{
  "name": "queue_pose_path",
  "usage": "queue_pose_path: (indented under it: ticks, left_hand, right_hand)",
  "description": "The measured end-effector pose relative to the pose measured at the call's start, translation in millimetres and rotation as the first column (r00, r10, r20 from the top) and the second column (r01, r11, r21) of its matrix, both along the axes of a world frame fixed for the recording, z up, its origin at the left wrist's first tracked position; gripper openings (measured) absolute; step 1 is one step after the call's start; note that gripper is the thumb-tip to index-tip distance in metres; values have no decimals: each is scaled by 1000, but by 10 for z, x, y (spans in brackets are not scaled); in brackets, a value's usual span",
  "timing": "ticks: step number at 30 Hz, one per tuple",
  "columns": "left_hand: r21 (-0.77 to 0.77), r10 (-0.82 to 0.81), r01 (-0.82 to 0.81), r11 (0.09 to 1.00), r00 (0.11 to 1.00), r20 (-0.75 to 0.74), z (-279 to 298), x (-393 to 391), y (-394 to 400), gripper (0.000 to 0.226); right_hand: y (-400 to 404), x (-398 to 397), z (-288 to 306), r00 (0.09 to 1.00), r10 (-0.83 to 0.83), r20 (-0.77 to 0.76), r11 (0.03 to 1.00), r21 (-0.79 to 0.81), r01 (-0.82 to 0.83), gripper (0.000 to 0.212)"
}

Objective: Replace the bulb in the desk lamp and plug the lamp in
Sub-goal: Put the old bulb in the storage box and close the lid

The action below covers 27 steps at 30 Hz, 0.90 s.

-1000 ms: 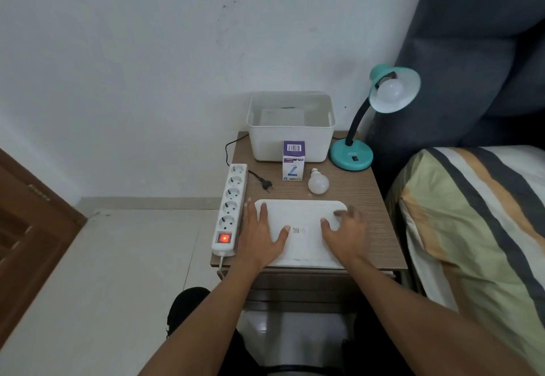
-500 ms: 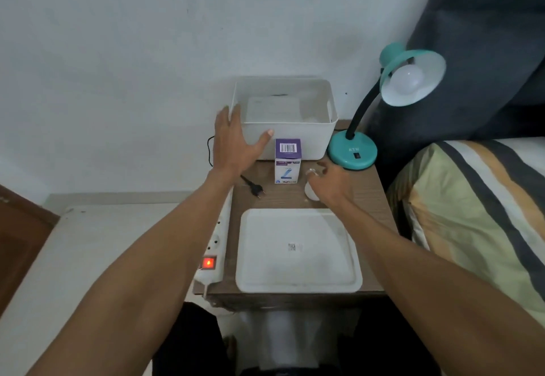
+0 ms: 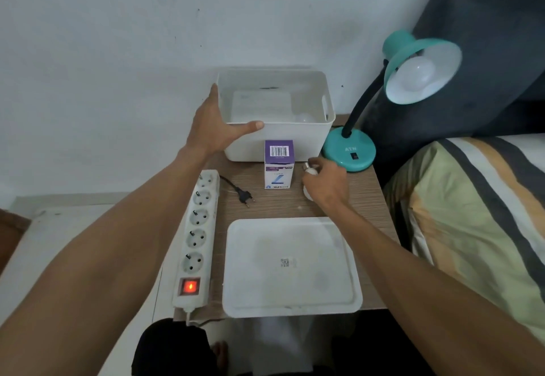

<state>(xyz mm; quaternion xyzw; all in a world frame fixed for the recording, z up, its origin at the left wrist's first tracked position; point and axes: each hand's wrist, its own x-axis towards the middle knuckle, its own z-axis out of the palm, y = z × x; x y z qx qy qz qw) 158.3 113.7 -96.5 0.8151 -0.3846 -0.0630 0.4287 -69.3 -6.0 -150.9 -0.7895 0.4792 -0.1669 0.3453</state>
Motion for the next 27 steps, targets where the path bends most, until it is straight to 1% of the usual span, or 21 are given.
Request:
queue_pose_path:
  ticks: [3,5,9,12,17,23,27]
  left_hand:
    - [-14,4,-4,1000,1000,0,-8,-19,2,106]
    - [-24,2,-2,1000,1000,-2,-10,-31,5,105]
    - [-40,4,-4,999,1000,2,-20,-39,3,104]
    - [-40,18,-18,999,1000,-11,-25,-35,1,104]
    - [-49,46,-47,998,999,-21,-54,-34,-19,105]
    - [-66,54,-55,996,998,-19,-74,-37,-24,104]
    - [-78,56,-56,995,998,-5,-88,-18,-36,104]
  right_hand:
    - [25,1,209,982,35,188,992,-123,-12,39]
    - [36,52,383,960,89,266,980,-196,-37,37]
    - [21,299,722,910,167,378,948,-314,-44,36]
    - [-35,566,917,900,155,407,948,-319,-19,36]
    - [-181,940,1006,920,124,371,965,-260,-25,34]
    - [-407,1225,892,969,125,215,985,-148,-94,35]
    - [-497,1284,809,982,153,109,982,-125,-139,37]
